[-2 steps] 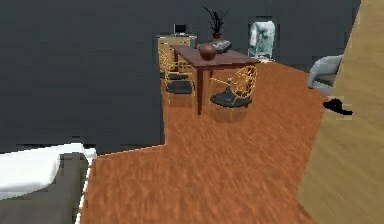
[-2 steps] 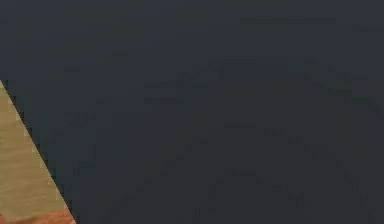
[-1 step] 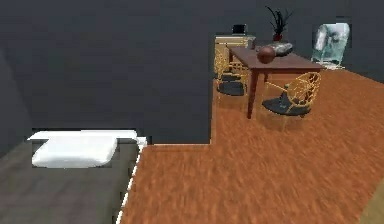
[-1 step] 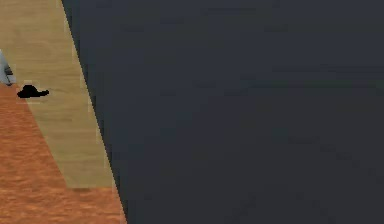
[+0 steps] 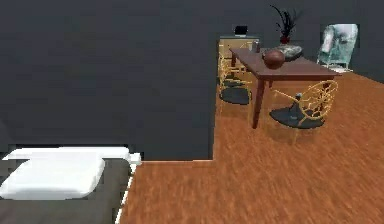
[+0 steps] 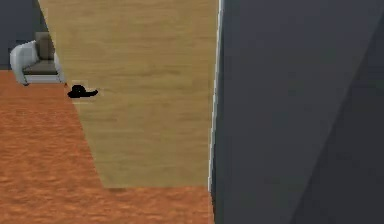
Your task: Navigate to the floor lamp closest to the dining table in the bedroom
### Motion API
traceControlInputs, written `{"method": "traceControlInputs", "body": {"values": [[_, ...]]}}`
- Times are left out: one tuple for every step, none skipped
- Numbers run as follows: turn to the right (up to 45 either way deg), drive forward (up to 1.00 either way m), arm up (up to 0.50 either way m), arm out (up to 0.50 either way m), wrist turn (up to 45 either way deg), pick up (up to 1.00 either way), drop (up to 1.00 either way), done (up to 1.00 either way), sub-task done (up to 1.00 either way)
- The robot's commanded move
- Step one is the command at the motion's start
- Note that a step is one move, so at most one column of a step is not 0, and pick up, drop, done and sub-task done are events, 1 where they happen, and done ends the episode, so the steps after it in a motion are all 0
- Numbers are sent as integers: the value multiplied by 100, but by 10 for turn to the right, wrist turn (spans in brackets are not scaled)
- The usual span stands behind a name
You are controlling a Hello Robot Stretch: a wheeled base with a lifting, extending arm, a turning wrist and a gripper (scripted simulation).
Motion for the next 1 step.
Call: {"method": "traceControlInputs", "body": {"values": [[360,0,0,0,0,0,0,0,0]]}}
